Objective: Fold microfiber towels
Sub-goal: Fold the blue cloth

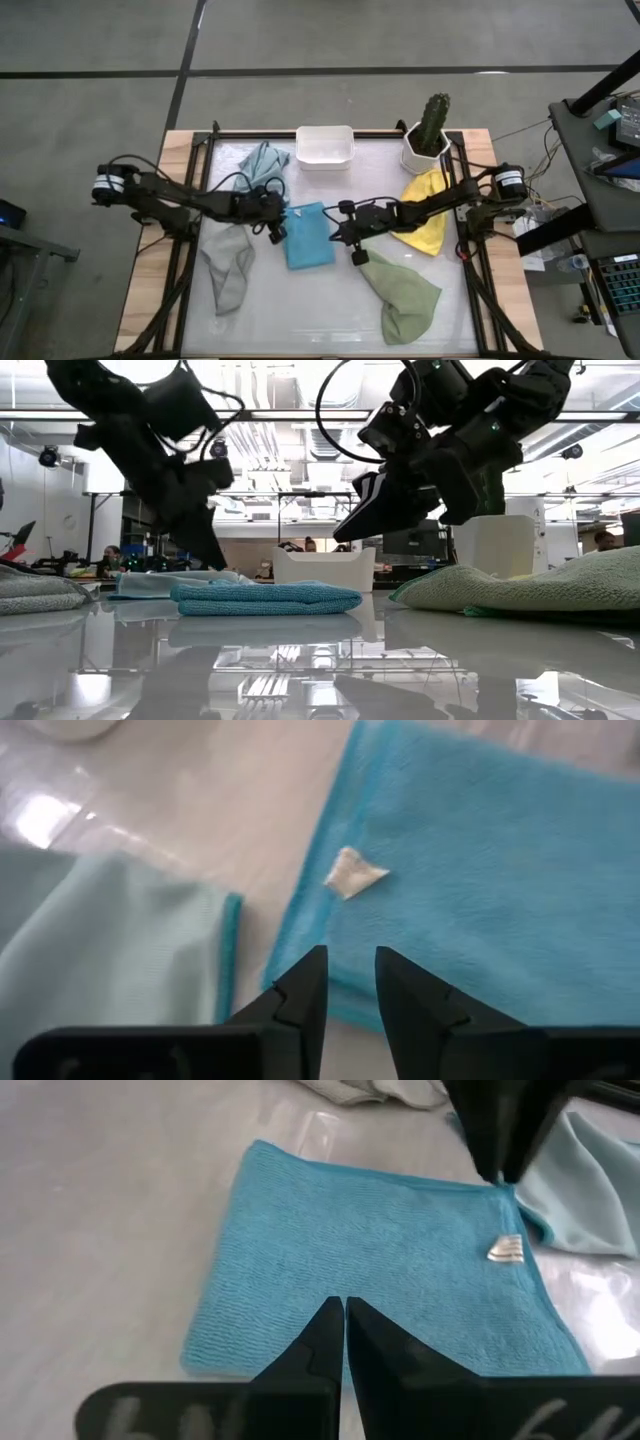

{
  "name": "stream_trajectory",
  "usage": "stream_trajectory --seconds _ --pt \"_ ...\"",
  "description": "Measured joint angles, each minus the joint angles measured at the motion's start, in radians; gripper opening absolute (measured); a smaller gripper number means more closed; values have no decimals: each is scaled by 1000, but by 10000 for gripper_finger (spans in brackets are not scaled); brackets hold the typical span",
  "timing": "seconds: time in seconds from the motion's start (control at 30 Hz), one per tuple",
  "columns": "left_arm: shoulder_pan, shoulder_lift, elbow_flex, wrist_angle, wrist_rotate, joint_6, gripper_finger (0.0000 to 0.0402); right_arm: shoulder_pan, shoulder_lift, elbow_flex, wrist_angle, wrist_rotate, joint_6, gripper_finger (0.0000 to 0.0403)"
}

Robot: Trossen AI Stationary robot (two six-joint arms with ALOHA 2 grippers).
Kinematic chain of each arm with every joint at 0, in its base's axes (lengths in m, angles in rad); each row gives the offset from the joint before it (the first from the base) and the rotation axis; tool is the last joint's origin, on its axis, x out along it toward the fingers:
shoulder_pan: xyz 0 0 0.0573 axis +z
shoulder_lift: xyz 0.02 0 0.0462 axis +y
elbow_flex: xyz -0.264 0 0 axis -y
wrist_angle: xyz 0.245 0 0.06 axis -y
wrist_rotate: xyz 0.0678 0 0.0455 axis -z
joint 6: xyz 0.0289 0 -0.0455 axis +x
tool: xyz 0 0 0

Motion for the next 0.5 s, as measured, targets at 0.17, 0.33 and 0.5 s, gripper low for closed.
stream_trajectory --seconds 0.17,0.33,0.5 --pt "14 53 1 11 -14 0 73 0 0 0 0 -2 0 9" --pt "14 85 2 57 -14 1 73 0 1 0 0 0 0 9" --pt "14 84 2 56 3 -1 73 0 1 0 0 0 0 9"
